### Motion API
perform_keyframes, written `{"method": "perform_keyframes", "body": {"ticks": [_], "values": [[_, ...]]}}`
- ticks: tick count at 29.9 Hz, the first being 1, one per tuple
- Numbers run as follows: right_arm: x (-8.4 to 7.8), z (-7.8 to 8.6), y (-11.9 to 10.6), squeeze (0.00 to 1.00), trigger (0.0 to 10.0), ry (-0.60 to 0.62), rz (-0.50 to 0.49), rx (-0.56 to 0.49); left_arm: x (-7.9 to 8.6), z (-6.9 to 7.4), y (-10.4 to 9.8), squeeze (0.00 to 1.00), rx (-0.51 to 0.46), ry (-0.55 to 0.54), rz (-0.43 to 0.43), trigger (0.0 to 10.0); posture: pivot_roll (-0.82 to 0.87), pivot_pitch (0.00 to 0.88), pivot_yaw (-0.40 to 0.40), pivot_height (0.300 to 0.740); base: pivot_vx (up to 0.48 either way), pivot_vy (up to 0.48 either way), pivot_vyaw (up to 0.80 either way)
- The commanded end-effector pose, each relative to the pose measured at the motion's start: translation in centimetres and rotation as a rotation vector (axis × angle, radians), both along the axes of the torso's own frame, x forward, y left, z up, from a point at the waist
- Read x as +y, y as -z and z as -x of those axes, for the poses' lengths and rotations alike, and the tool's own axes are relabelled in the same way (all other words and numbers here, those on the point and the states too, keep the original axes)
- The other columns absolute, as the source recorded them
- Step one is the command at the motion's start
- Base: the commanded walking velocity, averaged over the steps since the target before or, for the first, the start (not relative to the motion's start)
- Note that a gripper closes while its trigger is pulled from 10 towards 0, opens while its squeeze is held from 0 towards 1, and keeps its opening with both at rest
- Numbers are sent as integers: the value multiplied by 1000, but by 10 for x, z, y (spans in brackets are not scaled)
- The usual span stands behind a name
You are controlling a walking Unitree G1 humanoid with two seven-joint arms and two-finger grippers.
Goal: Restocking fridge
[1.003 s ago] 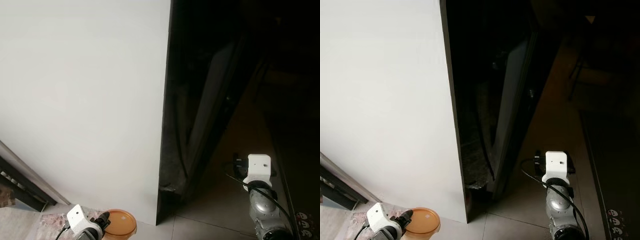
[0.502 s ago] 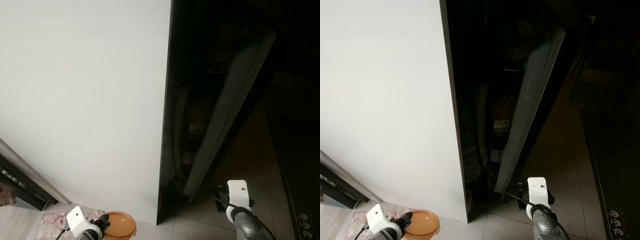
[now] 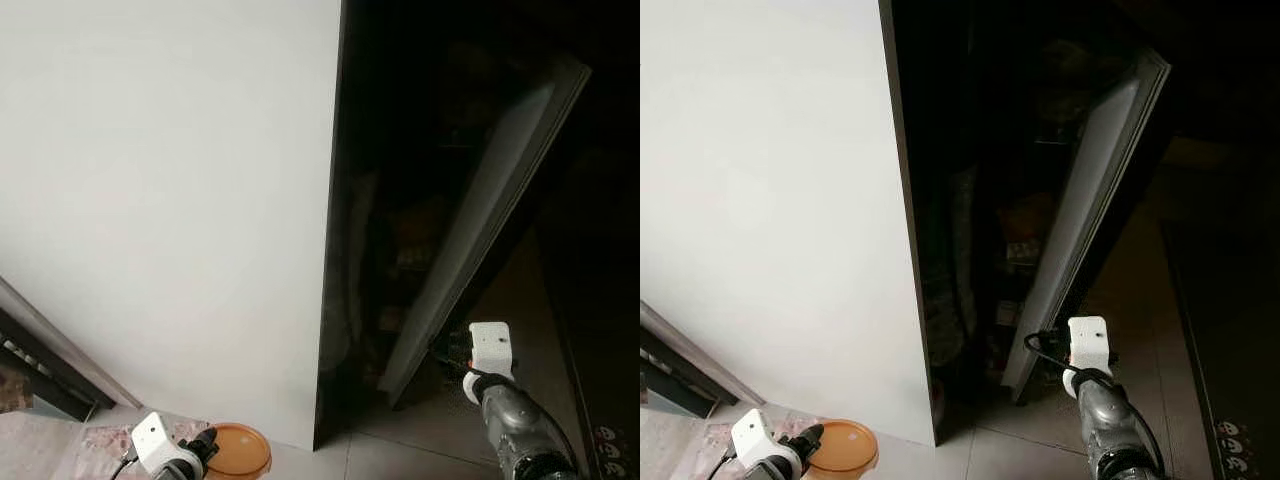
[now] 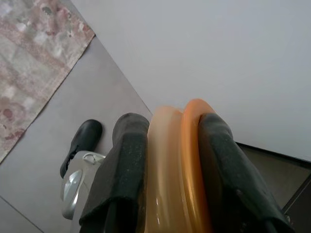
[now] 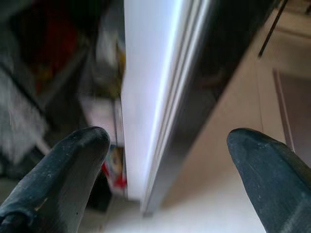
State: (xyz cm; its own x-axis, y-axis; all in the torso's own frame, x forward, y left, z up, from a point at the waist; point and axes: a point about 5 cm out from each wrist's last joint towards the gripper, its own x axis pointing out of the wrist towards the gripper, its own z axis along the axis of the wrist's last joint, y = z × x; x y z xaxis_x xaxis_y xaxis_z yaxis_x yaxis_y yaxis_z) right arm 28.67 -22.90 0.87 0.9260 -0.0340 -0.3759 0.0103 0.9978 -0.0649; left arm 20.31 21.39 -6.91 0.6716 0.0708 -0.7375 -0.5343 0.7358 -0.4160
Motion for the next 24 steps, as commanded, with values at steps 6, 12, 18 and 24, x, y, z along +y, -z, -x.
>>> {"method": "perform_keyframes", "body": {"ticks": [6, 12, 18, 24], "values": [[-3, -21, -27, 0, 10000, -57, -29, -110, 1, 4, 2, 0, 20, 22, -20, 10000, -27, 28, 5, 740, 0, 0, 0], [5, -33, -41, 0, 10000, -139, -48, -160, 1, 5, 2, 0, 22, 21, -24, 10000, -27, 33, 6, 740, 0, 0, 0], [-1, -42, -57, 0, 10000, -152, -25, -207, 3, 5, 2, 0, 24, 15, -27, 10000, -25, 37, 7, 740, 0, 0, 0], [-19, -46, -69, 0, 10000, -75, 15, -235, 2, 5, 3, 0, 24, 17, -25, 10000, -30, 41, 7, 740, 0, 0, 0]]}}
